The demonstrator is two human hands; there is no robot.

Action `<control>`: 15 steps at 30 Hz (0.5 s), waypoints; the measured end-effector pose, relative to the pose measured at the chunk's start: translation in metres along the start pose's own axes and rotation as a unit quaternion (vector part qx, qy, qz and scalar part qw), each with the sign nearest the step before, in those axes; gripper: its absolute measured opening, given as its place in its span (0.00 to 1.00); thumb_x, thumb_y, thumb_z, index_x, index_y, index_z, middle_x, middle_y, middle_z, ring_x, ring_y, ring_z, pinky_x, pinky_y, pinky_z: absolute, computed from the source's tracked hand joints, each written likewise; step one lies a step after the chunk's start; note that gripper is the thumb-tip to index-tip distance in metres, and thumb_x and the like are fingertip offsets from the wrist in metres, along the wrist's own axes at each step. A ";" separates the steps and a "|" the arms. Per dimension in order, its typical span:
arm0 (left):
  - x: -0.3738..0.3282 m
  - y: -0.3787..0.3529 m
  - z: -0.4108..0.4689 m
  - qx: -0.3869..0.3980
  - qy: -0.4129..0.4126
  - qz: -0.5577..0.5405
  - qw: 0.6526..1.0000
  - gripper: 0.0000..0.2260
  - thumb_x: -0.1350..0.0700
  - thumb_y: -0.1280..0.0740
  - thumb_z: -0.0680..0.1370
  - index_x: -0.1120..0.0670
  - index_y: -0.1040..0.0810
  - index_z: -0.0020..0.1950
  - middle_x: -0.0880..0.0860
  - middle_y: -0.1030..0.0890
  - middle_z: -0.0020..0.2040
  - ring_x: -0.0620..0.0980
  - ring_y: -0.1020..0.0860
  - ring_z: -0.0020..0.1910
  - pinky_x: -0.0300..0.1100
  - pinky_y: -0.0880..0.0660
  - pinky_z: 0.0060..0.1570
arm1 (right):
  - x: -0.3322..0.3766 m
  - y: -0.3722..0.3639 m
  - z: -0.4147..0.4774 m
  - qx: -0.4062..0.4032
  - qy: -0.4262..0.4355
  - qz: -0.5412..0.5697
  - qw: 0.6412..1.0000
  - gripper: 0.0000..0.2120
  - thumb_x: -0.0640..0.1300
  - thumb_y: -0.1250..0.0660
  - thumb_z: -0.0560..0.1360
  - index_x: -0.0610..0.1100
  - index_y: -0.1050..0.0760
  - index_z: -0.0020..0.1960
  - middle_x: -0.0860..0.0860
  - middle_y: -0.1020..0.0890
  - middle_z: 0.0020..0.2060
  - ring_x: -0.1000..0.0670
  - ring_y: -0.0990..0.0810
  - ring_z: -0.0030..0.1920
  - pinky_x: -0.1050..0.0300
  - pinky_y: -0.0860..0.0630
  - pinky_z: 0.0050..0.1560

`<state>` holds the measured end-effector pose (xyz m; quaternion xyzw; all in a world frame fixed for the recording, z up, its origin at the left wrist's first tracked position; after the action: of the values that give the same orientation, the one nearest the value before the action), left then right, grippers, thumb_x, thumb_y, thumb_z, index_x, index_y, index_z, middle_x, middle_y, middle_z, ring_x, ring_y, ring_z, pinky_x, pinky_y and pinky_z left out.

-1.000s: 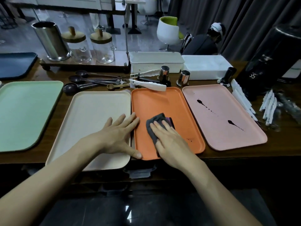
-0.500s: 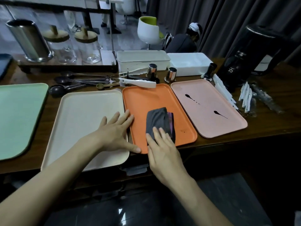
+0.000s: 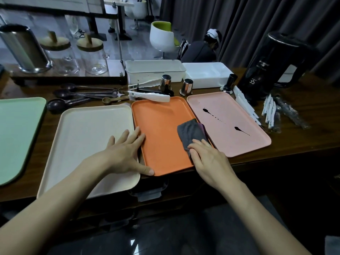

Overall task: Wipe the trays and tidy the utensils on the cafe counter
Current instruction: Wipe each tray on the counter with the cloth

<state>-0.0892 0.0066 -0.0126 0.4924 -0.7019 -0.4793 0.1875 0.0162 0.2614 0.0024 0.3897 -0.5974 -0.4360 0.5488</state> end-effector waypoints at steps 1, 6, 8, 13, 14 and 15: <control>-0.002 0.001 0.000 0.000 0.005 0.004 1.000 0.64 0.17 0.38 0.59 0.44 0.66 0.82 0.46 0.71 0.81 0.54 0.67 0.81 0.64 0.61 0.77 | -0.001 0.000 0.007 0.000 0.005 0.007 1.000 0.15 0.48 0.47 0.85 0.51 0.26 0.67 0.55 0.31 0.75 0.51 0.39 0.78 0.50 0.31 0.64; -0.006 0.008 -0.003 0.006 0.014 0.049 0.999 0.59 0.23 0.32 0.65 0.43 0.64 0.82 0.48 0.71 0.81 0.55 0.68 0.81 0.64 0.62 0.77 | -0.014 0.000 0.031 0.007 0.019 0.025 0.999 0.15 0.46 0.46 0.84 0.53 0.27 0.66 0.56 0.32 0.76 0.51 0.40 0.78 0.50 0.32 0.64; -0.007 0.014 -0.004 0.029 0.019 0.036 0.999 0.59 0.21 0.35 0.64 0.43 0.63 0.83 0.48 0.71 0.81 0.55 0.69 0.80 0.64 0.64 0.77 | -0.015 0.002 0.031 0.011 0.027 0.024 0.999 0.15 0.47 0.47 0.84 0.54 0.27 0.67 0.56 0.32 0.76 0.50 0.39 0.78 0.49 0.31 0.65; -0.018 0.014 0.002 -0.077 0.066 -0.002 0.995 0.47 0.20 0.51 0.69 0.45 0.44 0.82 0.49 0.56 0.84 0.56 0.63 0.82 0.64 0.60 0.77 | -0.006 0.004 0.013 0.010 0.062 -0.017 0.998 0.16 0.50 0.45 0.84 0.56 0.28 0.68 0.57 0.32 0.76 0.51 0.35 0.76 0.50 0.29 0.63; -0.022 0.011 0.006 -0.124 0.074 0.004 0.990 0.38 0.25 0.51 0.76 0.45 0.41 0.80 0.50 0.52 0.84 0.57 0.60 0.82 0.65 0.57 0.77 | -0.003 0.004 0.006 0.017 0.072 -0.026 0.997 0.16 0.51 0.46 0.84 0.56 0.29 0.69 0.57 0.33 0.76 0.52 0.37 0.76 0.51 0.29 0.63; -0.025 0.006 0.009 -0.158 0.083 0.017 0.984 0.31 0.32 0.52 0.81 0.44 0.40 0.80 0.51 0.51 0.84 0.58 0.59 0.82 0.65 0.55 0.77 | 0.000 0.005 -0.001 0.026 0.081 -0.031 0.996 0.16 0.52 0.46 0.84 0.56 0.30 0.70 0.58 0.34 0.77 0.52 0.38 0.77 0.51 0.29 0.64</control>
<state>-0.0877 0.0334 -0.0069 0.4822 -0.6081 -0.5384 0.3284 0.0174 0.2627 0.0073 0.4561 -0.5503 -0.4037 0.5711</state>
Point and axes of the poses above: each hand's wrist, its own z-axis towards the middle knuckle, its own y-axis out of the back of the hand, x = y × z, the point moved 2 cm from there along z, towards the middle knuckle
